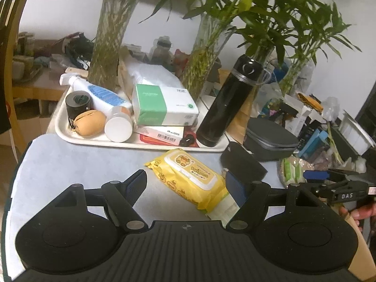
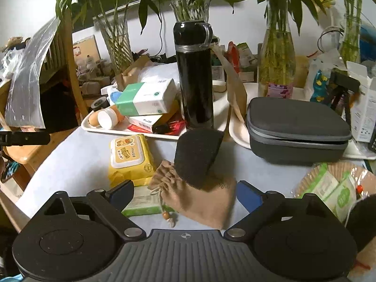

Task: Organize soft objects
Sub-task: 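Grasp the black foam sponge with the right tool while the left tool approaches the yellow wipes, then lift the black sponge with the right tool while the left tool lowers onto the yellow duck wipes packet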

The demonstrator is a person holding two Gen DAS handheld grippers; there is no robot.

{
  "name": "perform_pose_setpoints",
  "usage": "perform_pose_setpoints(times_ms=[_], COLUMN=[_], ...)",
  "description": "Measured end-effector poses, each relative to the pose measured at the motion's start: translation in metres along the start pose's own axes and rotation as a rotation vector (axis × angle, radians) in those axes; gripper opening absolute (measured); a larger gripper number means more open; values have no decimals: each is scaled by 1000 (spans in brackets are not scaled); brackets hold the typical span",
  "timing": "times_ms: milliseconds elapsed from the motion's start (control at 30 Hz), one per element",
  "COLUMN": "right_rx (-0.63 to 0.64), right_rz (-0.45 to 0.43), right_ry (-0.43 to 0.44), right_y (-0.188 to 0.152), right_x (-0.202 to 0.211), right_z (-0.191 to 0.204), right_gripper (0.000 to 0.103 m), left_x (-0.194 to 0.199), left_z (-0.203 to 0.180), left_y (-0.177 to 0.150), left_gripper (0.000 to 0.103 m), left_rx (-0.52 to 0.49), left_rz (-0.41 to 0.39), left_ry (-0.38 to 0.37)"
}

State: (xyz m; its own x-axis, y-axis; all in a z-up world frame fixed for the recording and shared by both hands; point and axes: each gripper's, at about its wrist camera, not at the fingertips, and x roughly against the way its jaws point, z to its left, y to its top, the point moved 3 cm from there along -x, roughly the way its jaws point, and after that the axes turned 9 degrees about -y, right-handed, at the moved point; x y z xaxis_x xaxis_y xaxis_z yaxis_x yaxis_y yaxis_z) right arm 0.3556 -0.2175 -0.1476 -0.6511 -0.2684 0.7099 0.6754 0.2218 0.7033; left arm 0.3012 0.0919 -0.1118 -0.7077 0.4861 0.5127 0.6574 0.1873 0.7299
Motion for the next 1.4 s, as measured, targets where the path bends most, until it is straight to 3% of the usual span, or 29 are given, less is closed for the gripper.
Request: perform_pose_setpoints(times_ms=[600,800,933,1000,1400], right_rx=[-19,-60,-97,-115,0], right_rz=[-4,11,26,30,-24], right_ry=[42,62,70,71,57], right_y=[10,17,20,21,39], right_x=[-79,-106,-118,-121,-82], right_z=[-6,-4,-7,-9,-1], right_gripper=[89,84,73,64,58], left_x=[-25,-28,-32,-33,-31], left_z=[36,39,38,38,44], left_y=[-19,-20,-21,-22,-25], left_gripper=[73,73,73,73,73], left_rx=[97,108,104,102,128], left_rz=[39,47,60,63,81], left_ry=[-3,-15,-10,-12,29])
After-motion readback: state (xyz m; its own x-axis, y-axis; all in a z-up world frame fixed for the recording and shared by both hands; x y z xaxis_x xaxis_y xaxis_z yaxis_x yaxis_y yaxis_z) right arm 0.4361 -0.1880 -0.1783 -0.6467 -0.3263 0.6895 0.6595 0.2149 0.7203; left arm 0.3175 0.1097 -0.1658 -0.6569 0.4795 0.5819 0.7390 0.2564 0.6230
